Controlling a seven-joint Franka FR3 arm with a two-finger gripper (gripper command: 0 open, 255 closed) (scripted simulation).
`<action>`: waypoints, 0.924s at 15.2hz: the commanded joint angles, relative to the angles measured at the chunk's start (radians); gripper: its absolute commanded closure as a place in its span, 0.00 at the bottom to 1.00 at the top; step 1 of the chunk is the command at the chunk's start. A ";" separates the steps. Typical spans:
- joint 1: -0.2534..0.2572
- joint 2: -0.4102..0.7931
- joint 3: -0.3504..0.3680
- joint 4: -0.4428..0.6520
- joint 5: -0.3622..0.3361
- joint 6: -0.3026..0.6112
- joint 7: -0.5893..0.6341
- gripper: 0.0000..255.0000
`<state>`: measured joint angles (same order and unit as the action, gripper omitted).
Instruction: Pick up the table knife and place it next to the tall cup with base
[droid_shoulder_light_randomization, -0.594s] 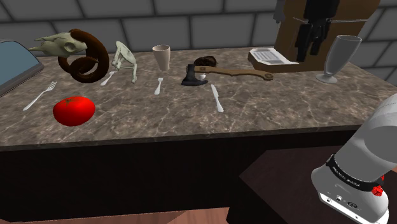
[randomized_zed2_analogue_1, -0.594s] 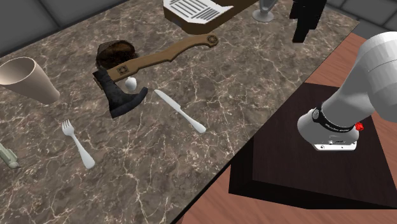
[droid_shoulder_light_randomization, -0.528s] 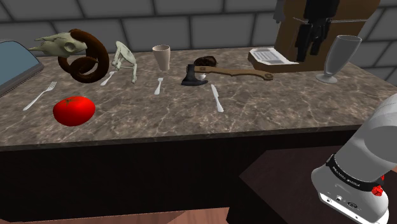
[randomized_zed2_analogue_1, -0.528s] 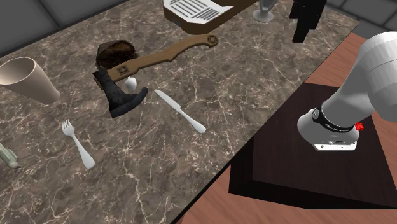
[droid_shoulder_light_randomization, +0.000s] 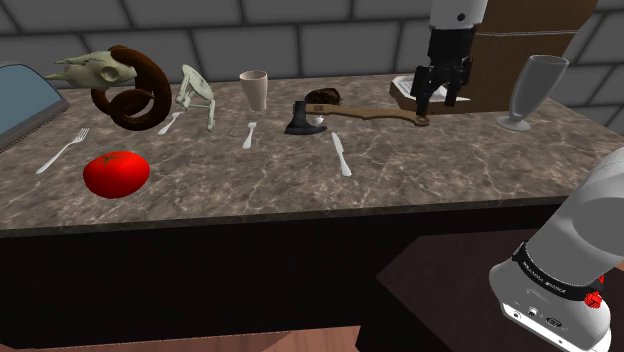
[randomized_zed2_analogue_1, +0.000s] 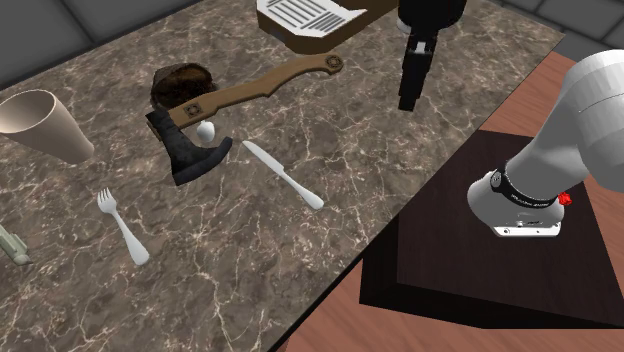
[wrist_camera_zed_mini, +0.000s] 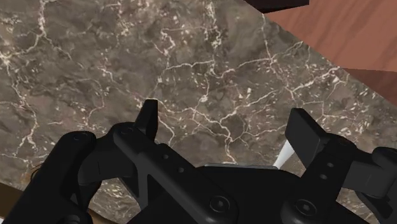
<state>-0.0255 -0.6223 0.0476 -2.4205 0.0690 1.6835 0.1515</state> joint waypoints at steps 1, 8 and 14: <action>0.000 0.051 0.030 0.002 0.018 0.065 0.061 0.00; -0.013 0.279 0.115 0.061 0.035 0.278 0.255 0.00; -0.027 0.500 0.165 0.171 -0.004 0.423 0.429 0.00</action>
<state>-0.0508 -0.1573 0.2061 -2.2661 0.0734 2.0820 0.5493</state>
